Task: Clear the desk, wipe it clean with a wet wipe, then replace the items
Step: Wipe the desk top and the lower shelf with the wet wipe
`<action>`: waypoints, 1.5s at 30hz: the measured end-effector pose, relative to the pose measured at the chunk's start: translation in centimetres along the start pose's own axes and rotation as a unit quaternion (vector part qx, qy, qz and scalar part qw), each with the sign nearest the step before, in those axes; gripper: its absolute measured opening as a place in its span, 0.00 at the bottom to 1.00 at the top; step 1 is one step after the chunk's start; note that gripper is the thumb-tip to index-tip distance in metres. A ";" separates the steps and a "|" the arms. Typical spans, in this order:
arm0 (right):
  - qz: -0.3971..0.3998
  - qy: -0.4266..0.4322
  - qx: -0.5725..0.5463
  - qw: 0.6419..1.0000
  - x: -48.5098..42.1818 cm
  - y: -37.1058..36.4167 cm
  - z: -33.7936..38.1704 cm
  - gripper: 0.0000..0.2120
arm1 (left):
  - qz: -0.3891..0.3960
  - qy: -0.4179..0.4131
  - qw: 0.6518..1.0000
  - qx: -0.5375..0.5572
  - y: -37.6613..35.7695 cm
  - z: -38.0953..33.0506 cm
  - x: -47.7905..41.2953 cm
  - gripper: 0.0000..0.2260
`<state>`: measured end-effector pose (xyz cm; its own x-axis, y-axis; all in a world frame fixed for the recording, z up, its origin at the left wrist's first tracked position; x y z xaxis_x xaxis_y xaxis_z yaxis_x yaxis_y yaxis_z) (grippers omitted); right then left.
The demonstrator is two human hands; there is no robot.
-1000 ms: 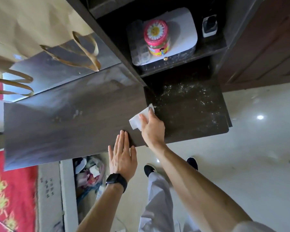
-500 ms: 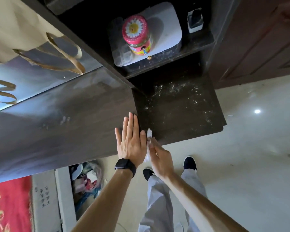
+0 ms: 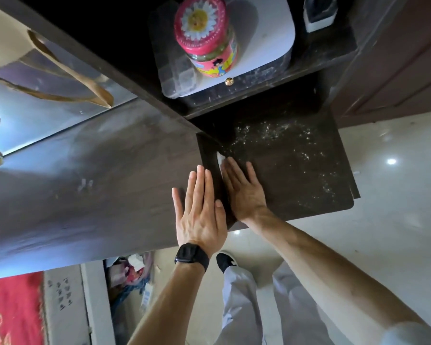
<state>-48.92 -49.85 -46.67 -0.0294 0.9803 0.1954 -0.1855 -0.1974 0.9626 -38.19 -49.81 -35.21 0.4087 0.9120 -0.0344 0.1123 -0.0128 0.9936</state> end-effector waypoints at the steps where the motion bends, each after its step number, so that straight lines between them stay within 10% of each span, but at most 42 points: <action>1: -0.002 0.001 0.023 1.000 -0.6 0.6 0.0 0.37 | 0.001 0.000 1.000 0.001 0.0 0.0 0.0 0.28; 10: 0.008 0.000 0.091 0.996 -5.2 2.2 -0.8 0.35 | -0.001 -0.010 1.000 0.006 0.1 0.2 -0.2 0.28; 15: -0.060 -0.142 -0.002 0.988 -1.6 0.9 -2.0 0.32 | -0.003 -0.007 1.000 0.005 0.1 0.4 -0.2 0.28; 22: -0.120 -0.042 -0.043 0.991 9.2 -1.9 -1.1 0.35 | -0.007 -0.006 1.000 0.002 0.0 0.3 0.1 0.28; 30: -0.218 -0.044 -0.057 0.973 -1.5 0.6 -1.1 0.15 | -0.014 -0.011 1.000 0.006 0.0 0.2 0.0 0.29; 39: -0.161 -0.184 -0.271 0.931 -4.8 1.5 -1.7 0.17 | -0.013 -0.009 1.000 0.020 0.2 0.2 0.0 0.29; 45: -0.098 -0.196 -0.184 0.958 -7.3 2.4 -1.1 0.17 | -0.018 -0.010 1.000 0.023 0.3 0.2 -0.2 0.29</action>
<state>-50.22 -57.46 -46.00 0.3990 0.9058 0.1426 -0.4853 0.0767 0.8710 -38.04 -50.03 -34.93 0.4212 0.9041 -0.0725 0.1688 0.0004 0.9857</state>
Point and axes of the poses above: each hand's wrist, its own x-axis away from the middle knuckle, its own y-axis out of the back of the hand, z = x × y, the point moved 2 cm from there along -x, towards the middle knuckle, and after that the axes turned 10 degrees about -z, right-handed, at the moved point
